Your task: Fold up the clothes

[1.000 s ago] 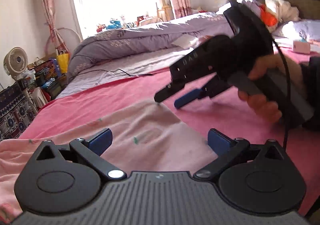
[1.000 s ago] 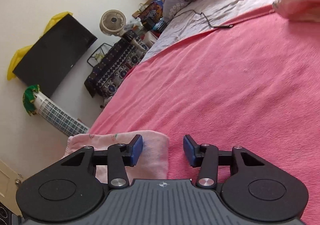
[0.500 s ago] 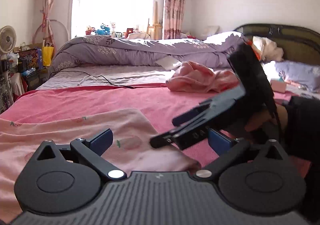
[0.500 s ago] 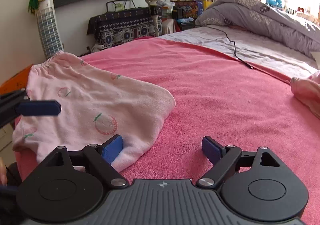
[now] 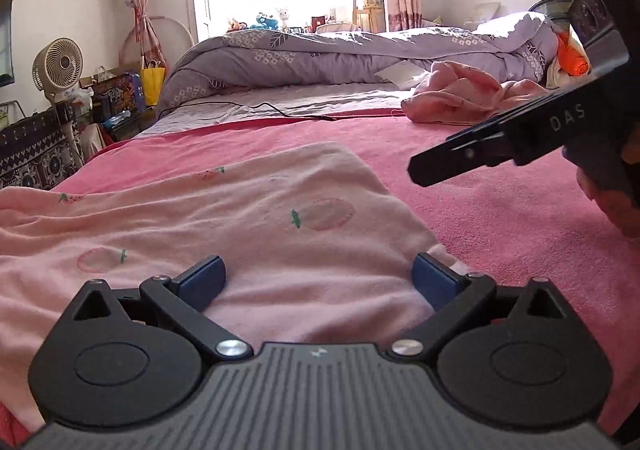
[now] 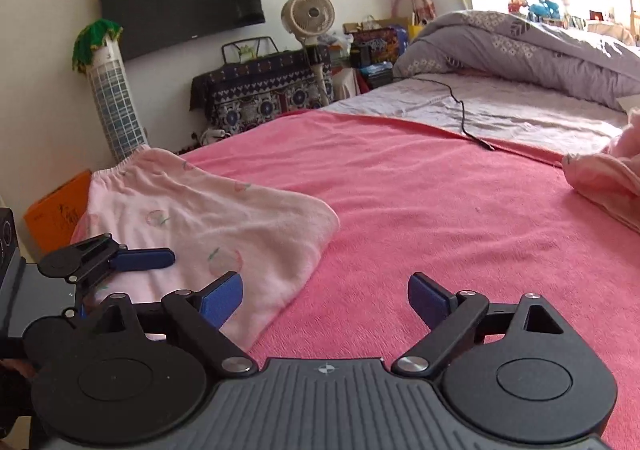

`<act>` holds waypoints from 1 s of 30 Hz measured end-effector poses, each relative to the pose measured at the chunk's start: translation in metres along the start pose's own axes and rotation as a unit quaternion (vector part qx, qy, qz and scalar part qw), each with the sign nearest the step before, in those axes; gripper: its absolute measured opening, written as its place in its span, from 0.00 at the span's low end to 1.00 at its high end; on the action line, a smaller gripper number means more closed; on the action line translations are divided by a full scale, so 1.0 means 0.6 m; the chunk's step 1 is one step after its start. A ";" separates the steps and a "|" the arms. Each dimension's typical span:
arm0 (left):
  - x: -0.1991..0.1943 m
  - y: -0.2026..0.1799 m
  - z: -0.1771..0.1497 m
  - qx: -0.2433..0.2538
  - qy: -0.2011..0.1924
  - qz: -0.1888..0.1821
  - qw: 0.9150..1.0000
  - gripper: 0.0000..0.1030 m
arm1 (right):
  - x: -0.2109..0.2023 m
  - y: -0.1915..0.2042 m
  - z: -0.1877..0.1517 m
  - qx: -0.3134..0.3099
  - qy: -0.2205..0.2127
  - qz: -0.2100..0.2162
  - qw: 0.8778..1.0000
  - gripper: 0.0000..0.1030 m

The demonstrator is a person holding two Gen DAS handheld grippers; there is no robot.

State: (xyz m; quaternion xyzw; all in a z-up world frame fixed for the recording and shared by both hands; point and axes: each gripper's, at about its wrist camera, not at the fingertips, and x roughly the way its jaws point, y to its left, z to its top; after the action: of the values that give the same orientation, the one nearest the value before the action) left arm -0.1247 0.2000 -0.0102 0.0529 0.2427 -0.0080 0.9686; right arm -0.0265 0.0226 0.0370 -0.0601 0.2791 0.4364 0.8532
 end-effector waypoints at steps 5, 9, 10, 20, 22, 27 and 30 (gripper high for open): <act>-0.002 -0.003 -0.006 0.000 -0.009 0.001 1.000 0.97 | 0.121 0.003 0.029 0.021 0.047 -0.120 0.991 1.00; -0.005 -0.004 -0.011 -0.003 -0.019 0.001 1.000 0.97 | 0.159 -0.029 0.053 0.077 0.042 -0.136 0.987 1.00; -0.006 -0.004 -0.013 -0.004 -0.022 0.001 1.000 0.97 | 0.167 -0.032 0.057 0.079 0.041 -0.144 0.986 1.00; -0.015 -0.004 -0.027 -0.014 -0.046 -0.005 0.999 0.97 | 0.089 -0.029 0.037 0.104 0.066 -0.070 0.990 1.00; -0.017 -0.006 -0.028 -0.014 -0.048 -0.004 0.999 0.97 | 0.096 -0.010 0.027 0.075 0.081 -0.085 0.990 1.00; -0.025 -0.008 -0.028 -0.016 -0.047 0.000 0.999 0.96 | 0.151 -0.010 0.044 0.095 0.047 -0.140 0.985 1.00; -0.043 -0.007 -0.028 -0.020 -0.044 -0.004 0.999 0.97 | 0.168 -0.016 0.056 0.103 0.045 -0.148 0.983 1.00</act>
State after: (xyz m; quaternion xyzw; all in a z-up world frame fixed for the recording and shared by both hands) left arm -0.1556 0.1975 -0.0131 0.0326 0.1998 -0.0091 0.9792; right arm 0.0419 0.0999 0.0106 -0.0326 0.3487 0.2712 0.8965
